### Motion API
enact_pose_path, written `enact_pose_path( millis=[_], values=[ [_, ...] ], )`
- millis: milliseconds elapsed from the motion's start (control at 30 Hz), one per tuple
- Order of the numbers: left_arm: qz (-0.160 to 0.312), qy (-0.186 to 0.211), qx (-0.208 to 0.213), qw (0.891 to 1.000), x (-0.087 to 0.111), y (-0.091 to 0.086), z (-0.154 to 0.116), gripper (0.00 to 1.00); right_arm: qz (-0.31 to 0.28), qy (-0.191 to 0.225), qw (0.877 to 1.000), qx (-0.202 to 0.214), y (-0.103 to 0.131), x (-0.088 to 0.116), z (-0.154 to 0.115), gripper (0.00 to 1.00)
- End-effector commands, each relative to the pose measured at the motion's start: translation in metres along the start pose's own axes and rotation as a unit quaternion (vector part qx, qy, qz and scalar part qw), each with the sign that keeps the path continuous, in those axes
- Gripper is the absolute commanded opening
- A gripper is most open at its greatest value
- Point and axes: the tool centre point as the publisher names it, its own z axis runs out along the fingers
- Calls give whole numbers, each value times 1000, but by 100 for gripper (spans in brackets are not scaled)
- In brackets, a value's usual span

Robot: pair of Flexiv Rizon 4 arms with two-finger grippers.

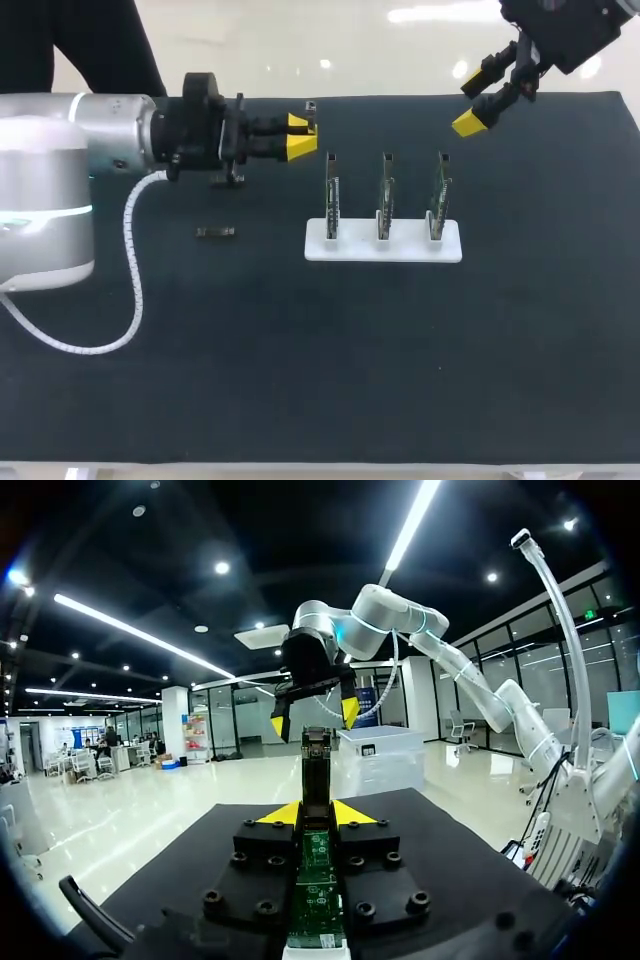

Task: Pick up the optical module with the left hand, and insert it into the network port with the right hand.

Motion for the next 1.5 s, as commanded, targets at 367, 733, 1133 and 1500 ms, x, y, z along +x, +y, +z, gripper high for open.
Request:
enact_pose_path(
  millis=[367,733,1133,1500],
  values=[
    [1,0,-2,1000,0,0,1,0,-12,-5,1000,-5,2,-8,7,100],
    [1,0,-2,1000,0,0,1,0,-30,-26,999,0,15,-35,24,100],
    [1,0,-2,1000,0,0,1,0,-40,-44,998,-8,34,-77,44,100],
    [1,0,-2,1000,0,0,1,0,-35,-50,998,-2,46,-104,56,100]
  ],
)
